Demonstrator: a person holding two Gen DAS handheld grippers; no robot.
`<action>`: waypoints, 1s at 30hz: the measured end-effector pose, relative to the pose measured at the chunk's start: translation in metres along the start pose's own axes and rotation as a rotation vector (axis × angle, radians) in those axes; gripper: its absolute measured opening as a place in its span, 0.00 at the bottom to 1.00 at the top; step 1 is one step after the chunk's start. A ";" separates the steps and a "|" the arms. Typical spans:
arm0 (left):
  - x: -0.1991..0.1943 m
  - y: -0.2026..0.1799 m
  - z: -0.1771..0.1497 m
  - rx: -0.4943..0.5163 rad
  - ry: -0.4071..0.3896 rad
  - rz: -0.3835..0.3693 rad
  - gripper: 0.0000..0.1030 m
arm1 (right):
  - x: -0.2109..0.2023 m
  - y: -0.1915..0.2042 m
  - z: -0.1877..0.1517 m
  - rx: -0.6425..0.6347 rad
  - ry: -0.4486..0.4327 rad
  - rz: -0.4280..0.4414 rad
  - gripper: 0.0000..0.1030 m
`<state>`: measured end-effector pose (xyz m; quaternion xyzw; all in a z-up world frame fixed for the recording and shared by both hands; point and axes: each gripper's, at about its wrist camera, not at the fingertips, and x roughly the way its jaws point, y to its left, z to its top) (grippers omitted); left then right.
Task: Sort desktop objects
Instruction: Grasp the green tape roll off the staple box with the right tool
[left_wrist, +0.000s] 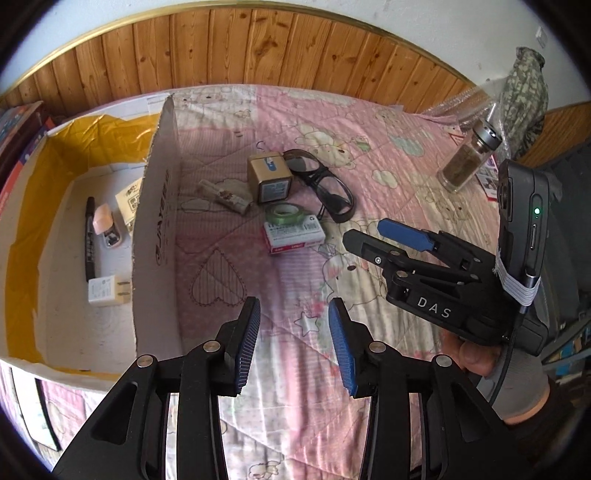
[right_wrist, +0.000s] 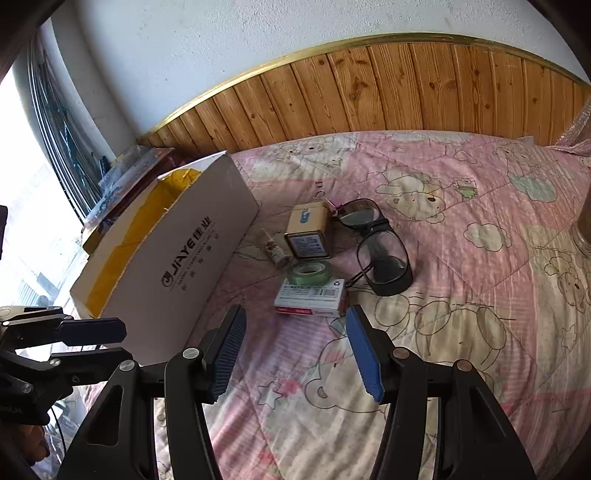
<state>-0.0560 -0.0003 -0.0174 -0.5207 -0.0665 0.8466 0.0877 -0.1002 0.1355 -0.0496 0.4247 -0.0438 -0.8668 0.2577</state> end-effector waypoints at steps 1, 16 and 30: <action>0.005 0.004 0.002 -0.020 0.002 0.000 0.39 | 0.005 -0.002 0.003 -0.006 0.010 -0.002 0.56; 0.050 0.026 0.015 -0.122 0.053 -0.030 0.39 | 0.129 0.004 0.038 -0.166 0.238 0.020 0.50; 0.112 -0.005 0.053 0.069 0.008 0.001 0.46 | 0.029 -0.073 0.013 0.148 0.066 0.072 0.48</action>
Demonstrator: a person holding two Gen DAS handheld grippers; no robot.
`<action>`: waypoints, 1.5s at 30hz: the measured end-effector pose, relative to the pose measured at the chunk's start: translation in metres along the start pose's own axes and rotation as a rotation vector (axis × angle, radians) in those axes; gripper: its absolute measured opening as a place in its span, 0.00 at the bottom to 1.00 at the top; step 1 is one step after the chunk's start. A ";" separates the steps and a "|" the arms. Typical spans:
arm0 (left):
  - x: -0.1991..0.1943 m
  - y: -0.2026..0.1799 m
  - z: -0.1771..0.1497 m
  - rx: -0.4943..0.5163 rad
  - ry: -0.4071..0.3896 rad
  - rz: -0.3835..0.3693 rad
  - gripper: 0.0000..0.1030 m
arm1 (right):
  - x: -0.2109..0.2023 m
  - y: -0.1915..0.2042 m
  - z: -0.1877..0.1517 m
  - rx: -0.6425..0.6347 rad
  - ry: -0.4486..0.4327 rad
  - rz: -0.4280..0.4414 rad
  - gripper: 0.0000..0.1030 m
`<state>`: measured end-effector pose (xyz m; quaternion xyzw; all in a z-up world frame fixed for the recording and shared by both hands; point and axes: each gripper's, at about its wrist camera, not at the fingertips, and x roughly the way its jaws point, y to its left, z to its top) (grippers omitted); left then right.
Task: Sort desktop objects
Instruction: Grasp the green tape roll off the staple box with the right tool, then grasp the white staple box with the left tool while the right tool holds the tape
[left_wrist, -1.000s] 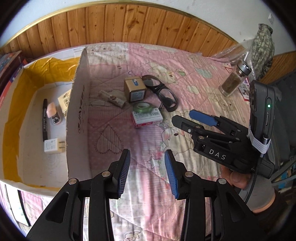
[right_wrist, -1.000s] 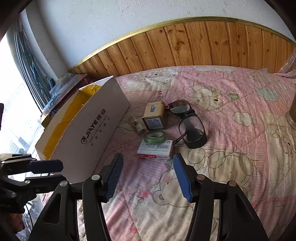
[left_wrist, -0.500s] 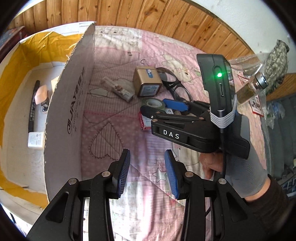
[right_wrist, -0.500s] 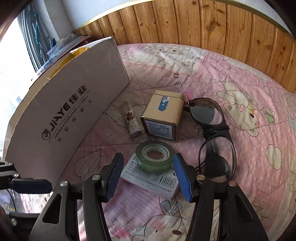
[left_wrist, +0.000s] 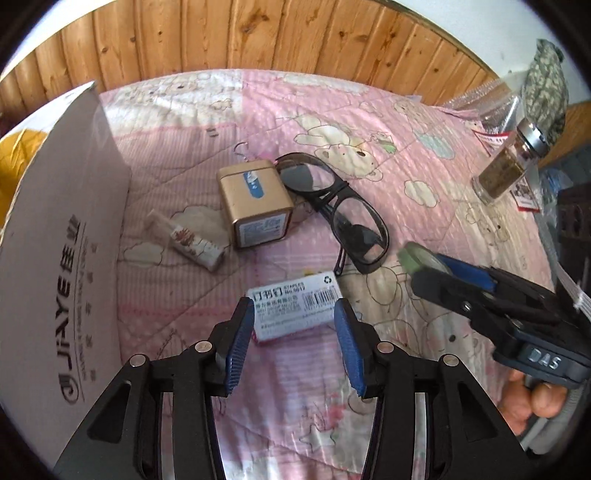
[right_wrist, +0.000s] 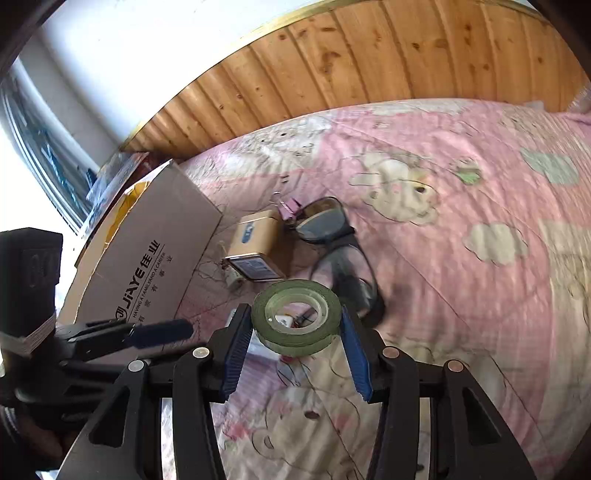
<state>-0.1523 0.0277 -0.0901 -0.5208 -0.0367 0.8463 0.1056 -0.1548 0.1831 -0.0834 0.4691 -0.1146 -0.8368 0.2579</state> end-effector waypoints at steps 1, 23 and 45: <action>0.005 -0.002 0.002 0.018 -0.005 0.005 0.46 | -0.006 -0.006 -0.007 0.019 0.004 -0.004 0.48; 0.025 -0.050 -0.024 0.507 -0.083 0.309 0.60 | -0.042 -0.042 -0.074 0.129 0.009 0.026 0.48; 0.013 0.000 0.008 -0.030 -0.019 0.070 0.16 | -0.050 -0.036 -0.079 0.122 -0.009 0.058 0.48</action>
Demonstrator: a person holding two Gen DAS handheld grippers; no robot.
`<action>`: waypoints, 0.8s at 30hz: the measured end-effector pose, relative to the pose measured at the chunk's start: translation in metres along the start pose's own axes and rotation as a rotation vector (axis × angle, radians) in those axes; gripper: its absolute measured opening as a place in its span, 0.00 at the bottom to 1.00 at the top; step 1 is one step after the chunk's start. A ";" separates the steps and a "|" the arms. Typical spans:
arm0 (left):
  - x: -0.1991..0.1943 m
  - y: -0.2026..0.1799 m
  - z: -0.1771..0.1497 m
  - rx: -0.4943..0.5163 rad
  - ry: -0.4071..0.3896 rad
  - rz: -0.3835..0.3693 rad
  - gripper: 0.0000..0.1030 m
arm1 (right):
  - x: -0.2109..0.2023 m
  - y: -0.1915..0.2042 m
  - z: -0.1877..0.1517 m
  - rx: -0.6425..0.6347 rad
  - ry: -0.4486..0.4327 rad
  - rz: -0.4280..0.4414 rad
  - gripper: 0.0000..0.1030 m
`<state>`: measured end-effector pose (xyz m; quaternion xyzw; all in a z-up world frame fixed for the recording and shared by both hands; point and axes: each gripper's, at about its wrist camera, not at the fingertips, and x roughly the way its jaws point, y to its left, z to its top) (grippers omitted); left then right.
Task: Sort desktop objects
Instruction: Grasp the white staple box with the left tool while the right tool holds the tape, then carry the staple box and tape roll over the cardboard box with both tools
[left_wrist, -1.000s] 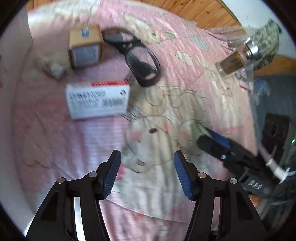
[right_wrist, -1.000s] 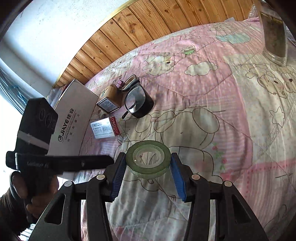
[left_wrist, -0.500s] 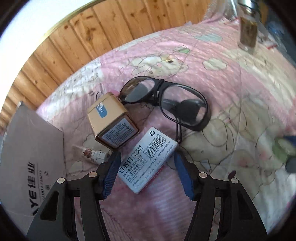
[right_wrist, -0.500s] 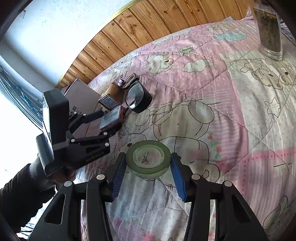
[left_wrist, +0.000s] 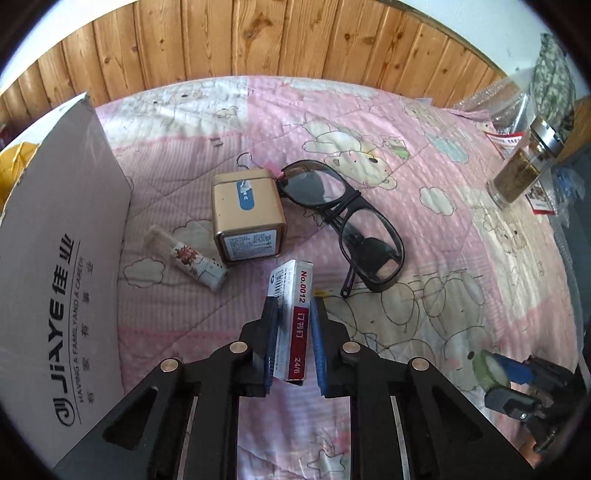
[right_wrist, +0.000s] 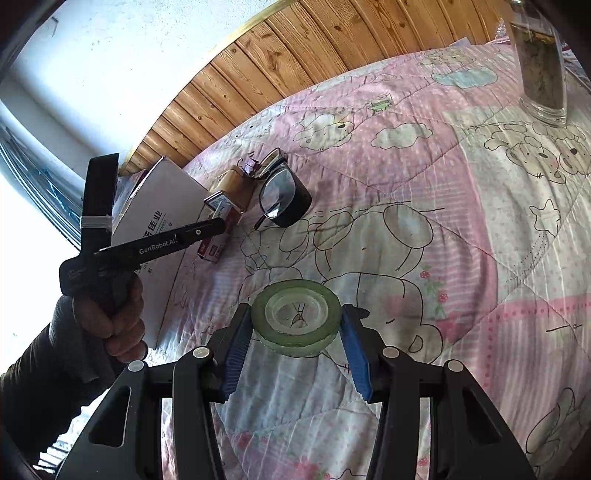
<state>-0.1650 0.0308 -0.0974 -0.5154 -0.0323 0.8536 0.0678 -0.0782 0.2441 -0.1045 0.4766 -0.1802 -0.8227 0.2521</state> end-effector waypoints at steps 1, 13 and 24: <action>0.001 0.001 -0.002 0.004 0.005 0.012 0.16 | -0.001 0.002 -0.001 -0.006 0.000 0.000 0.48; 0.020 0.015 -0.011 -0.069 0.030 0.065 0.13 | -0.007 0.018 -0.021 -0.024 0.012 0.003 0.48; -0.041 0.006 -0.042 -0.065 -0.008 -0.010 0.13 | -0.010 0.036 -0.019 -0.062 0.003 -0.005 0.48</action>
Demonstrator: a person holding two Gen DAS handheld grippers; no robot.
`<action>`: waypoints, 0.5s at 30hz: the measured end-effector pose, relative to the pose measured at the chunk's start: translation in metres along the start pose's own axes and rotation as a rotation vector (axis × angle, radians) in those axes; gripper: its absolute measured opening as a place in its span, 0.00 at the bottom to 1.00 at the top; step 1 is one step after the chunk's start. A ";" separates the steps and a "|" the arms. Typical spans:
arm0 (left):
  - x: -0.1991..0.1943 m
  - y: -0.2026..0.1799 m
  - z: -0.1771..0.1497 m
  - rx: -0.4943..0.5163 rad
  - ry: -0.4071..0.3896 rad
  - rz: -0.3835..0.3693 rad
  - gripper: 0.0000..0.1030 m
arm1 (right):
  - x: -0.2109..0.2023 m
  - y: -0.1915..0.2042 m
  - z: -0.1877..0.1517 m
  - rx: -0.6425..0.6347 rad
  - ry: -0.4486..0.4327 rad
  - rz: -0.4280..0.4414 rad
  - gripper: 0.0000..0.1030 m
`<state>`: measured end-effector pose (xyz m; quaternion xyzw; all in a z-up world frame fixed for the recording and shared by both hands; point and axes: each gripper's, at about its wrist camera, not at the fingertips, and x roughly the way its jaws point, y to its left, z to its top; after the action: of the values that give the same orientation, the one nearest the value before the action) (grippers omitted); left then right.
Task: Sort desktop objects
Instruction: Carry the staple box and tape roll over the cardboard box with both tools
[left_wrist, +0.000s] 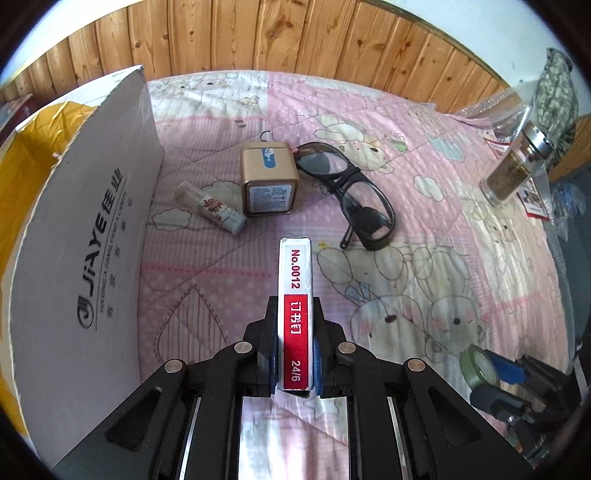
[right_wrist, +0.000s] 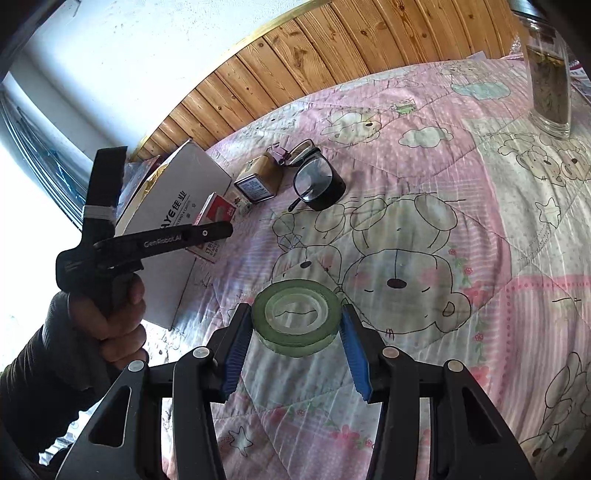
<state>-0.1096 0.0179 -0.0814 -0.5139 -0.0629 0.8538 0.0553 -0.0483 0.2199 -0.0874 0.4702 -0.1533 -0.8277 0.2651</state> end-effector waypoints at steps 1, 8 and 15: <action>-0.006 -0.001 -0.006 0.003 0.001 -0.002 0.13 | 0.000 0.003 -0.001 -0.005 0.001 0.001 0.48; -0.048 0.001 -0.044 0.000 -0.014 -0.029 0.13 | 0.000 0.021 -0.005 -0.038 0.003 0.015 0.48; -0.088 0.006 -0.059 -0.004 -0.069 -0.032 0.13 | -0.006 0.055 0.001 -0.116 -0.013 0.028 0.48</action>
<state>-0.0165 0.0006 -0.0334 -0.4833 -0.0749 0.8698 0.0656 -0.0304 0.1785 -0.0546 0.4464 -0.1136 -0.8345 0.3025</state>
